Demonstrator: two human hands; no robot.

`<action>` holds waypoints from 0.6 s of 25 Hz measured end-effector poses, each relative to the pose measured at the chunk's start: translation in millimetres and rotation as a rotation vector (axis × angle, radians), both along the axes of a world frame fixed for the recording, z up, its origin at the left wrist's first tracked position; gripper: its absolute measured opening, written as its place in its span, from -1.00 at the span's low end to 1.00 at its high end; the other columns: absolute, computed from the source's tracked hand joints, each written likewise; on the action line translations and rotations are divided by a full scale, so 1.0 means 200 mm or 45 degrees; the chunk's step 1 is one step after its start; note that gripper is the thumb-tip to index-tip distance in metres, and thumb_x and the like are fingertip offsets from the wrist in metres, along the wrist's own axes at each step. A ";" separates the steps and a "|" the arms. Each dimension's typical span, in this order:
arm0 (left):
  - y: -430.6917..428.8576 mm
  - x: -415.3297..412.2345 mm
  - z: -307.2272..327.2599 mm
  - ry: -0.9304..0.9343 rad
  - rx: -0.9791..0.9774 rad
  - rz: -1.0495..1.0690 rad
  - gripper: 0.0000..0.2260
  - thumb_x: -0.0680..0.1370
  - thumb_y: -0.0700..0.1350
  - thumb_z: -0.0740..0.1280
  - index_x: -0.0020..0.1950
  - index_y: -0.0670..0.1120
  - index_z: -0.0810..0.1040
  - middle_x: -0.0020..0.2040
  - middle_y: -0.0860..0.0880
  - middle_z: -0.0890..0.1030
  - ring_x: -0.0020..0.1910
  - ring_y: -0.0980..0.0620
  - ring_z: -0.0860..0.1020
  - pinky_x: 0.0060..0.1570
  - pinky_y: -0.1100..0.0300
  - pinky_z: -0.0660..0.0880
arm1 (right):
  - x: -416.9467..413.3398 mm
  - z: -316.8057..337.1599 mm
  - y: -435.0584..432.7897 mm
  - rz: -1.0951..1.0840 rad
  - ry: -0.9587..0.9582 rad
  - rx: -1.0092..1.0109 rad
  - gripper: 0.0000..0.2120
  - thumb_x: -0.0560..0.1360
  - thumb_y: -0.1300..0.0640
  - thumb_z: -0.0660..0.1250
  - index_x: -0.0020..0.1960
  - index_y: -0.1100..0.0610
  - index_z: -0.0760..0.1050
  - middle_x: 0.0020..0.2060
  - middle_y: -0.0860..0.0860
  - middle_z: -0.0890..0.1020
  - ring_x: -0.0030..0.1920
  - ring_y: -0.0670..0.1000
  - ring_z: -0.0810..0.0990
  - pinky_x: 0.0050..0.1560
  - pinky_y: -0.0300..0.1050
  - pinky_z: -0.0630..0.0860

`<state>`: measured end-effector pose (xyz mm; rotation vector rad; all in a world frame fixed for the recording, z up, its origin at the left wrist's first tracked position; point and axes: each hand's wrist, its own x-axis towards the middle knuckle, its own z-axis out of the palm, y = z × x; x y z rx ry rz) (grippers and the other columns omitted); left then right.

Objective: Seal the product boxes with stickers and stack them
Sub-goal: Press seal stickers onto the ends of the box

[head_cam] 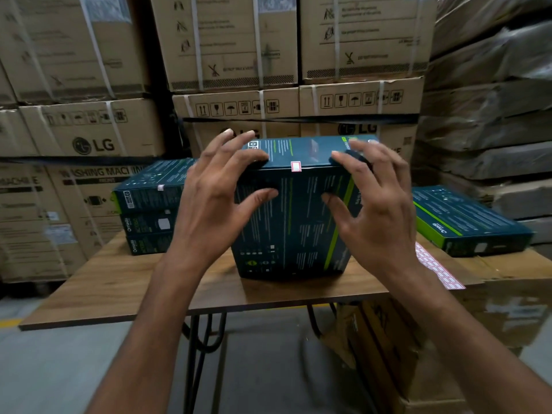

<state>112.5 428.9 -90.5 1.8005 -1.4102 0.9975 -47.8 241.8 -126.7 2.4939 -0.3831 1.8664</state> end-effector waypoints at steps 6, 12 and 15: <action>0.05 -0.05 0.06 -0.082 0.179 0.207 -0.34 0.42 0.21 0.54 0.43 0.02 0.42 0.56 -0.06 0.45 0.59 -0.15 0.33 0.38 -0.23 0.37 | -0.04 0.03 0.02 0.130 0.057 -0.037 -0.63 0.55 0.02 0.45 0.32 0.07 0.55 0.39 -0.02 0.58 0.49 0.07 0.43 0.53 0.27 0.25; 0.07 -0.09 0.05 -0.192 0.152 0.227 -0.21 0.37 0.32 0.50 0.53 0.04 0.43 0.45 -0.04 0.49 0.42 -0.14 0.41 0.17 -0.10 0.37 | -0.06 0.04 0.07 0.254 -0.072 0.016 -0.81 0.65 -0.04 0.33 0.16 -0.03 0.68 0.22 -0.12 0.67 0.31 0.00 0.56 0.44 0.31 0.25; 0.06 -0.10 0.02 -0.207 0.179 0.229 -0.15 0.36 0.33 0.49 0.58 0.01 0.42 0.43 -0.08 0.46 0.39 -0.17 0.36 0.19 -0.15 0.38 | -0.07 0.05 0.07 0.293 0.003 -0.016 -0.78 0.65 0.02 0.35 0.22 0.02 0.69 0.22 -0.09 0.67 0.27 0.03 0.56 0.32 0.16 0.38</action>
